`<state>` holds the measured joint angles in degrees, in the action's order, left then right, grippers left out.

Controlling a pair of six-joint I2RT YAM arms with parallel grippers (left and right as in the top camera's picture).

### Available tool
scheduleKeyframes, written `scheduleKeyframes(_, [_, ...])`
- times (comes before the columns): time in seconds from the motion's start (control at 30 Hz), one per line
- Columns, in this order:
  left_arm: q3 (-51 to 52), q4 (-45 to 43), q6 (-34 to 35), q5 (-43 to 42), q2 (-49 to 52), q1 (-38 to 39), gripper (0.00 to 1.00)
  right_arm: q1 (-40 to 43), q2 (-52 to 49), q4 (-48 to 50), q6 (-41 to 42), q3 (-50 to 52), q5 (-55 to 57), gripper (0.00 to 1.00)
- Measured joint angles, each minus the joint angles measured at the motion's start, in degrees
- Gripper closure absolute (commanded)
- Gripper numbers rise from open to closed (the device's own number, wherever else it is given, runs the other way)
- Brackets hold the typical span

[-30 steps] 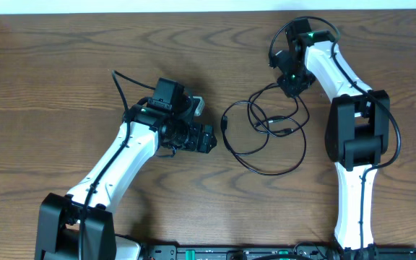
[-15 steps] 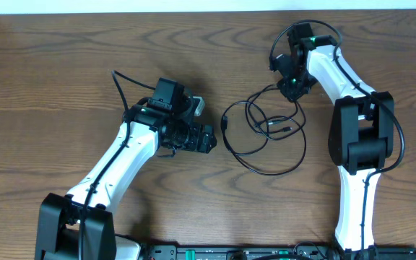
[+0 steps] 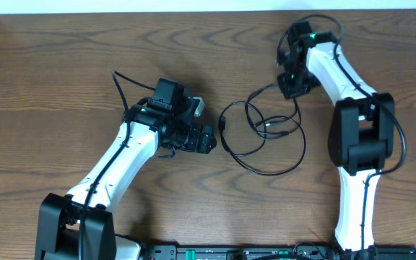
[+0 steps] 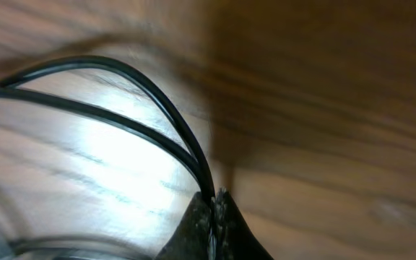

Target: Untangle cables

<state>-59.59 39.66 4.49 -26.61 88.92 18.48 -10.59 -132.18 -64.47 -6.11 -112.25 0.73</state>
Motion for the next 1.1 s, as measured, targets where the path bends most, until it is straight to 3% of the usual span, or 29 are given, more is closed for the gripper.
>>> scheduleKeyframes(0.33, [0.0, 0.0, 0.0, 0.0, 0.0, 0.0, 0.11, -3.8, 28.4, 1.4, 2.8, -10.6, 0.1, 0.99])
scheduleKeyframes(0.53, [0.0, 0.0, 0.0, 0.0, 0.0, 0.0, 0.11, -5.4, 39.8, 5.0, 2.8, -11.0, 0.1, 0.99])
scheduleKeyframes(0.83, [0.0, 0.0, 0.0, 0.0, 0.0, 0.0, 0.11, -3.7, 47.3, 11.1, 3.0, -10.9, 7.2, 0.99])
scheduleKeyframes(1.1, [0.0, 0.0, 0.0, 0.0, 0.0, 0.0, 0.11, 7.4, 49.4, 12.1, 3.0, -11.0, 14.2, 0.99])
